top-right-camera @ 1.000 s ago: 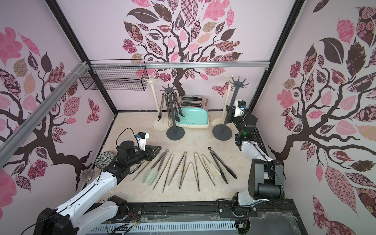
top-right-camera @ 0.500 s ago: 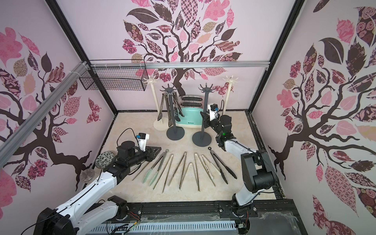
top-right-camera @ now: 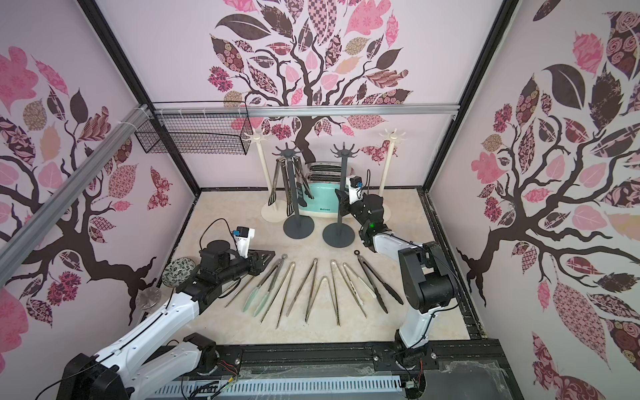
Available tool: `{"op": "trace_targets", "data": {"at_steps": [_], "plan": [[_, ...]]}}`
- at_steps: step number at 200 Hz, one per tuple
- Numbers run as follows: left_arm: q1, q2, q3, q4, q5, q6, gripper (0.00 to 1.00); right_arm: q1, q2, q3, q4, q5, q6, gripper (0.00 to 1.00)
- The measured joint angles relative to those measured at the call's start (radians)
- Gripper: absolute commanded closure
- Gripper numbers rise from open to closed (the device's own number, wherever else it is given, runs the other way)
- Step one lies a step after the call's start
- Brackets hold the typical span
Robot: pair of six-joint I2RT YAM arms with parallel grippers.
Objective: Hang food tongs on kitchen utensil racks
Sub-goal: Place the rack at the center of the board.
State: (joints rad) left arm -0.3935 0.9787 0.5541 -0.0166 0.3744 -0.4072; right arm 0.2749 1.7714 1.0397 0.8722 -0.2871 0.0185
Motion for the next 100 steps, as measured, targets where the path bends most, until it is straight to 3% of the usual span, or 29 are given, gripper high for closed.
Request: {"op": "trace_targets", "data": {"at_steps": [100], "plan": [[-0.005,0.0,0.0,0.0,-0.007,0.001,0.67,0.043,0.134,0.128,0.028,0.014,-0.036,1.0]]}}
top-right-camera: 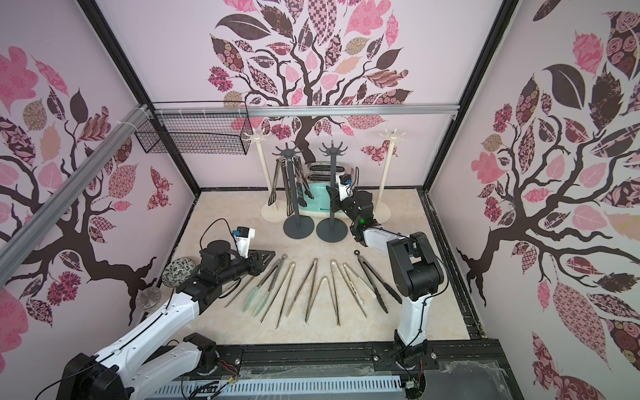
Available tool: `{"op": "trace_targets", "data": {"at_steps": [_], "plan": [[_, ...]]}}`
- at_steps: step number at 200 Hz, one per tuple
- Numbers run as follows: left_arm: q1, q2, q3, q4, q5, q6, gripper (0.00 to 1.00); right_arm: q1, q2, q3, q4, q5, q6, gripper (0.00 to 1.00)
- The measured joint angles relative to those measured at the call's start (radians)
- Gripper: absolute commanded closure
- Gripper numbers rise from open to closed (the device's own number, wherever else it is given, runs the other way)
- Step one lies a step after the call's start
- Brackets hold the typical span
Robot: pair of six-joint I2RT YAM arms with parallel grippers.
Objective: Hang food tongs on kitchen utensil racks
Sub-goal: Place the rack at the center of the board.
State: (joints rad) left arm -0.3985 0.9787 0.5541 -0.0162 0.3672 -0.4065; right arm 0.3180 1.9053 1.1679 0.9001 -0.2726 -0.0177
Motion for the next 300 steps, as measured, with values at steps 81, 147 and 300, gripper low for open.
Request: {"op": "trace_targets", "data": {"at_steps": [81,147,300], "plan": [[0.0,0.0,-0.001,0.0,-0.005,0.005,0.67,0.008,0.005,-0.008,0.016,0.0,-0.031,1.0],[-0.001,0.0,-0.003,-0.002,-0.011,0.006,0.67,0.008,0.001,-0.072,0.114,0.003,-0.024,0.71],[-0.002,0.015,-0.006,-0.14,-0.104,-0.03,0.68,0.009,-0.141,-0.248,0.121,0.025,-0.032,0.42]]}}
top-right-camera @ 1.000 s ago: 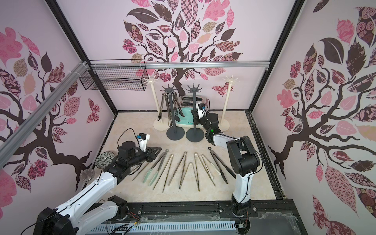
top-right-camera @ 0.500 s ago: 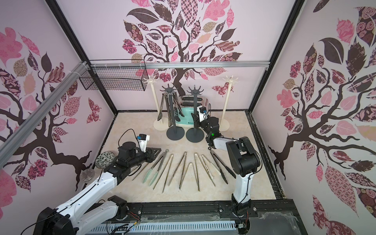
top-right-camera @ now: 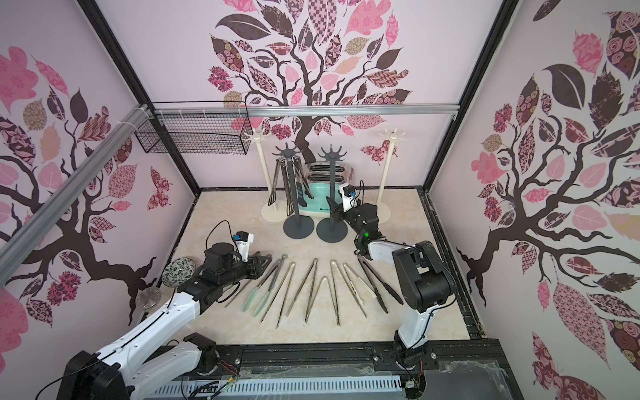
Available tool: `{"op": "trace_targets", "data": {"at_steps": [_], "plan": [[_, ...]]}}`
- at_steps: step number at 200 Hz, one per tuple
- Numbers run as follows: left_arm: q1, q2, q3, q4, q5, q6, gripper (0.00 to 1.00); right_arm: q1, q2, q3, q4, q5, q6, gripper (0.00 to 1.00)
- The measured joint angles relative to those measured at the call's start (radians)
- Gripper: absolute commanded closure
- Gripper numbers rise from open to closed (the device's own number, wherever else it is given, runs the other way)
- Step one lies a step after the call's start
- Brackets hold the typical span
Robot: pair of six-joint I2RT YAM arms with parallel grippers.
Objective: Hang food tongs on kitchen utensil racks
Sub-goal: Place the rack at the center of the board, then pick up the food tongs from the center of the board.
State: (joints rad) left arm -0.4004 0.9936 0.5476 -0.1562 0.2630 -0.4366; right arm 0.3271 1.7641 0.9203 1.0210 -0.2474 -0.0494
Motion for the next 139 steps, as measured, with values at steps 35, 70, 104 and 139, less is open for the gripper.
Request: {"op": "trace_targets", "data": {"at_steps": [35,70,104,139], "plan": [[0.0,0.008,0.026,-0.087,-0.046,-0.011,0.69,0.0,-0.067,-0.077,-0.003,-0.013,-0.006,0.42],[0.0,0.021,0.125,-0.22,-0.117,-0.016,0.68,0.0,-0.151,-0.167,-0.013,-0.023,-0.01,0.42],[0.0,0.055,0.257,-0.392,-0.195,-0.016,0.66,0.001,-0.263,-0.249,-0.081,-0.035,-0.003,0.43],[0.01,0.134,0.368,-0.55,-0.219,-0.007,0.64,0.003,-0.405,-0.348,-0.171,-0.045,0.053,0.43]]}}
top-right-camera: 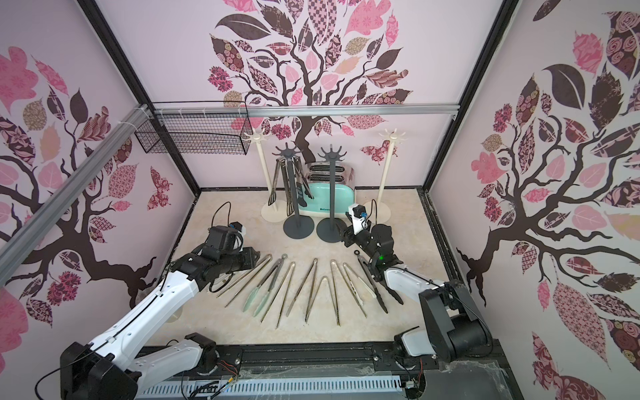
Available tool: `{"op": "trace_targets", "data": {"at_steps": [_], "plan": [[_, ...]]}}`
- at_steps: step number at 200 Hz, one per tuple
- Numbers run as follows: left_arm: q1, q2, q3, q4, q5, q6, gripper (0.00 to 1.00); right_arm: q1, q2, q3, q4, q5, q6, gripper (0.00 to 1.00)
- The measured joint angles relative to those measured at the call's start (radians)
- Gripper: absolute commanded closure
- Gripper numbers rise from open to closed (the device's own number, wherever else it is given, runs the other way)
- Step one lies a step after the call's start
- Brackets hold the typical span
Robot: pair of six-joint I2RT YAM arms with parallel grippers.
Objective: Hang food tongs on kitchen utensil racks
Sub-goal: Pick up the food tongs from the center of the board.
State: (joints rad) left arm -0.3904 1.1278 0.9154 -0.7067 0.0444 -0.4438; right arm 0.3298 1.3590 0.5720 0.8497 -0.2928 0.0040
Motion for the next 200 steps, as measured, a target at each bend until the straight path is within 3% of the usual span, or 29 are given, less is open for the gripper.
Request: {"op": "trace_targets", "data": {"at_steps": [53,92,200], "plan": [[0.122,0.154,0.099,-0.213,0.039,0.046,0.63,0.001,-0.204,-0.034,-0.235,0.0,0.191,0.45],[0.15,0.231,0.181,-0.325,0.015,0.084,0.63,0.001,-0.367,-0.088,-0.386,0.002,0.276,0.45],[0.253,0.471,0.211,-0.358,-0.101,0.238,0.72,0.001,-0.586,-0.181,-0.616,-0.015,0.367,0.45]]}}
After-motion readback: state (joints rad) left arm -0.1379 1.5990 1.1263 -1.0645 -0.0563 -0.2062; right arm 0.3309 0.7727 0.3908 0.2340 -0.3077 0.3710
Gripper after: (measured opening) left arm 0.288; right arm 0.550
